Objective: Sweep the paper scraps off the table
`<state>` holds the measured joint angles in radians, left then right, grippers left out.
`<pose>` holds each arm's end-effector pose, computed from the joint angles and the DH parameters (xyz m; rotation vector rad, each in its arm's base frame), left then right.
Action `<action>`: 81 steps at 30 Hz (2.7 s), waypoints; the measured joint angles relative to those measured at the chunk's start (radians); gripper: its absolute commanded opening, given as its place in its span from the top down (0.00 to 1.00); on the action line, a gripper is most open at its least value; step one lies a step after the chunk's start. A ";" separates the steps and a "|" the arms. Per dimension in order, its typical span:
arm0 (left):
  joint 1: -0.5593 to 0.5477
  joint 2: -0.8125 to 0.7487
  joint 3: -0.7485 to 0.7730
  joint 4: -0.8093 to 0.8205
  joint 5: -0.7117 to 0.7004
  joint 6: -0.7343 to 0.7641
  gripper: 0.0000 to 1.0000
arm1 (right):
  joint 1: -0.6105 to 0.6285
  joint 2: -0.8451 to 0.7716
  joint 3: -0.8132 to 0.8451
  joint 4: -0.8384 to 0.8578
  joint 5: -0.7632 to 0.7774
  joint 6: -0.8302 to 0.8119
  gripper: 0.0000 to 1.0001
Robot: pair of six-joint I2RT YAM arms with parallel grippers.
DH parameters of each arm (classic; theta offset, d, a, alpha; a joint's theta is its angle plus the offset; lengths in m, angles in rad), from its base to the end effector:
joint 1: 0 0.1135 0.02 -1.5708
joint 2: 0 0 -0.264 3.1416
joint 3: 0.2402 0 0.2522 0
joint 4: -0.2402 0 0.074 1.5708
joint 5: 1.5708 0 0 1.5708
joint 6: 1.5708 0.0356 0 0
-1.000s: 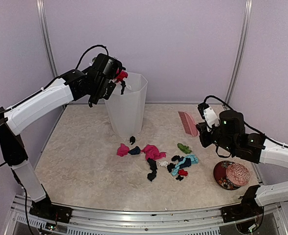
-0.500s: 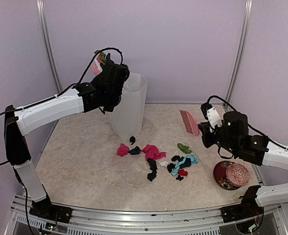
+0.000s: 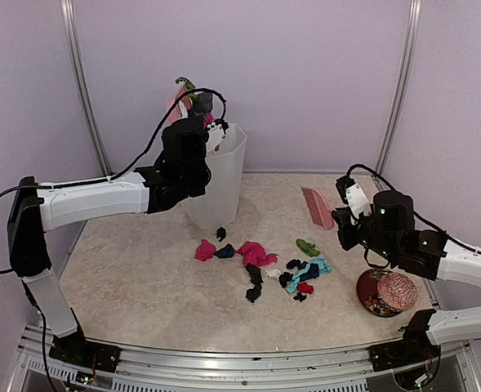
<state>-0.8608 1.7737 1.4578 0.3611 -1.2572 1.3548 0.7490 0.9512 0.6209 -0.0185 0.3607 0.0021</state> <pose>0.2927 -0.2885 0.3569 0.7609 1.5453 1.3171 0.1687 0.1397 0.2691 -0.4634 1.8423 0.1645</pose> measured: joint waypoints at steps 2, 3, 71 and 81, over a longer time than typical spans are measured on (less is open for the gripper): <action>0.001 0.000 -0.015 0.113 0.000 0.112 1.00 | 0.000 -0.008 -0.002 0.003 -0.002 -0.001 1.00; 0.002 0.001 -0.021 0.178 0.001 0.174 1.00 | 0.000 -0.011 -0.002 0.006 -0.002 -0.001 1.00; -0.063 -0.835 -0.262 -0.874 0.763 -1.465 1.00 | 0.133 0.230 0.059 0.280 -0.603 -0.494 1.00; 0.097 -0.930 -0.441 -0.823 0.923 -1.481 1.00 | 0.141 0.558 0.297 0.273 -0.468 -0.832 1.00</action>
<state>-0.7635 0.8433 1.0164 -0.4622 -0.3344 -0.1257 0.8902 1.5097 0.9180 0.2546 -0.1070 -0.8303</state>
